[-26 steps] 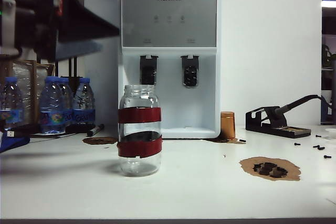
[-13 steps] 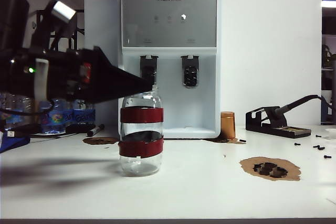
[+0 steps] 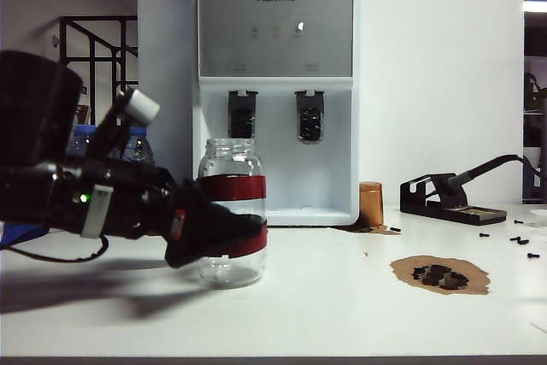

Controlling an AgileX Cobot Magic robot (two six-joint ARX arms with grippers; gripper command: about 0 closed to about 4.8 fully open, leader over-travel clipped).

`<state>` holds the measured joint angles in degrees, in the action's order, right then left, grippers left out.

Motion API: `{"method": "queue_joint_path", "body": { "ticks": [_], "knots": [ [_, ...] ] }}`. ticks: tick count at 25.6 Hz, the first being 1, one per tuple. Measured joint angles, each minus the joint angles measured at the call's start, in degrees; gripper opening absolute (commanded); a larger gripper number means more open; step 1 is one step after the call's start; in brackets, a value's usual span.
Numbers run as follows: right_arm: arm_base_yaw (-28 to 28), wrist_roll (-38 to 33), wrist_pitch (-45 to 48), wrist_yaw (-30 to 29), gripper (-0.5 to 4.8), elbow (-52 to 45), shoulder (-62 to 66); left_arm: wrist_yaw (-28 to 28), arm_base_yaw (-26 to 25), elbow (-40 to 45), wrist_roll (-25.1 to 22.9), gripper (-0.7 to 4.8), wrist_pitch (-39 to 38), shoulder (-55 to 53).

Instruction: Pick up the water bottle with two loops of red belts, then reach the front water dispenser and gently press the gray-black baffle horizontally to get a little water.

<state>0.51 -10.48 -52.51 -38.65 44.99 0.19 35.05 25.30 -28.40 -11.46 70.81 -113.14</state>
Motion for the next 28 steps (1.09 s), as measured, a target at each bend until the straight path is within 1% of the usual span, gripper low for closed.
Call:
{"method": "queue_joint_path", "body": {
  "ticks": [1, 2, 4, 5, 6, 7, 9, 11, 14, 17, 19, 21, 23, 24, 28],
  "knots": [
    [0.0, 0.3, -0.7, 0.0, -0.02, 0.6, 0.0, -0.2, 0.0, -0.5, 0.0, 4.79, -0.1, -0.9],
    [0.0, 0.8, -1.1, 0.1, -0.02, 0.7, 0.0, -0.6, 0.2, -0.8, 0.0, 4.62, -0.4, -1.2],
    [0.0, 1.7, -2.6, 0.9, -0.02, 0.7, 0.0, -1.9, 0.5, -1.7, 0.0, 2.98, -0.3, -1.2],
    [0.0, 2.2, -3.6, 1.2, -0.01, 0.7, 0.0, -2.4, 0.6, -2.1, -0.1, 1.28, -0.2, -1.2],
    [0.0, 3.2, -5.1, 2.3, -0.01, 0.7, 0.0, -3.1, 0.7, -2.8, 0.0, 0.86, -0.2, -1.2],
    [0.0, 3.7, -5.6, 3.1, -0.02, 0.7, 0.0, -3.1, 0.7, -2.9, 0.0, 0.18, -0.1, -1.2],
    [0.0, 4.5, -6.1, 4.2, -0.02, 0.7, 0.0, -4.6, 0.7, -3.7, 0.0, 0.05, -0.3, -1.2],
    [0.0, 4.5, -6.1, 4.5, -0.02, 0.7, 0.0, -7.3, 0.7, -4.6, 0.0, -0.05, -0.3, -1.2],
    [0.0, 4.6, -6.1, 6.0, -0.02, 0.8, 0.0, -13.2, 0.9, -7.0, 0.0, -0.05, -0.8, -1.2],
    [0.0, 4.7, -6.0, 6.3, -0.02, 0.9, 0.0, -20.3, 1.2, -12.0, 0.0, -0.05, -3.6, -1.2],
    [0.0, 4.7, -6.1, 7.0, -0.02, 0.9, 0.0, -23.1, 1.2, -16.3, 0.0, -0.05, -7.6, -1.2],
    [0.0, 4.9, -6.1, 7.5, -0.02, 0.9, 0.0, -25.6, 1.2, -24.4, 0.0, -0.05, -19.1, -1.2],
    [0.0, 5.0, -6.1, 7.6, -0.02, 0.9, 0.0, -27.1, 1.2, -29.9, 1.5, -0.05, -24.7, -1.4],
    [0.0, 5.2, -6.1, 8.7, -0.02, 1.0, 0.0, -27.7, 1.2, -32.2, 2.7, -0.05, -25.8, -1.8],
    [0.0, 5.8, -6.2, 9.1, -0.02, 1.6, 0.0, -31.1, 1.2, -36.5, 4.6, -0.05, -26.9, -4.7]
  ]
}}
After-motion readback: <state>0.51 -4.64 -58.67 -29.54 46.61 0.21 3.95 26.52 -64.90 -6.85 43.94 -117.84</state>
